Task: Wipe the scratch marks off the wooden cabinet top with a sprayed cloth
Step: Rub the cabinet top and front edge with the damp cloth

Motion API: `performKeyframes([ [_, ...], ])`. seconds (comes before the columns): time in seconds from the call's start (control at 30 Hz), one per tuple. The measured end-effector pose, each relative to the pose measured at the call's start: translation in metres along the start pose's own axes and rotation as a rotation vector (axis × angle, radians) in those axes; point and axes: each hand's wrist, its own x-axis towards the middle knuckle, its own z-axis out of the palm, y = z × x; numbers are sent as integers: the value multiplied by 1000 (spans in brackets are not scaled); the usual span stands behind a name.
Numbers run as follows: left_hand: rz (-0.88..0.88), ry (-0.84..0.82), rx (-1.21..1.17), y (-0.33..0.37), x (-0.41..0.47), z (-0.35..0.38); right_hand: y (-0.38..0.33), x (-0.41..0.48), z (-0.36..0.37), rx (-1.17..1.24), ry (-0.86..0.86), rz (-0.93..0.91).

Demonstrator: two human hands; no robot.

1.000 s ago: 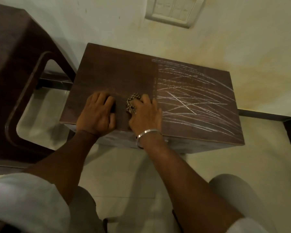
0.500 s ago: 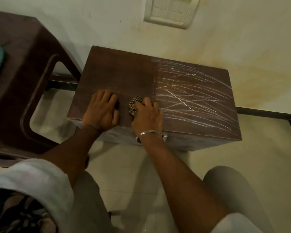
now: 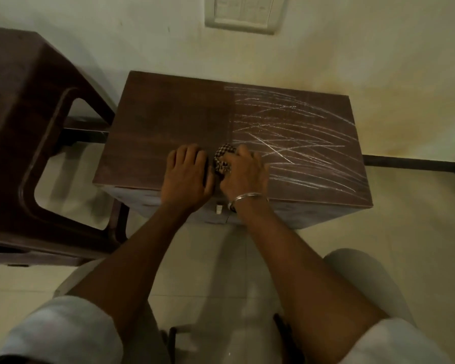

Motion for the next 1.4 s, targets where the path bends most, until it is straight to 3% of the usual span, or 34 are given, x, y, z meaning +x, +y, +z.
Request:
performKeyframes([
  [0.17, 0, 19, 38, 3, 2, 3, 18, -43, 8, -6, 67, -6],
  [0.4, 12, 18, 15, 8, 4, 7, 13, -4, 3, -55, 66, 52],
  [0.63, -2, 73, -1, 7, 4, 9, 36, -41, 11, -67, 114, 6],
  [0.87, -14, 82, -7, 6, 4, 11, 19, 7, 4, -79, 59, 27],
  [1.1, -5, 110, -16, 5, 1, 12, 24, -27, 12, -48, 85, -52],
  [1.4, 37, 173, -52, 3, 0, 13, -3, 32, 2, -49, 36, -42],
])
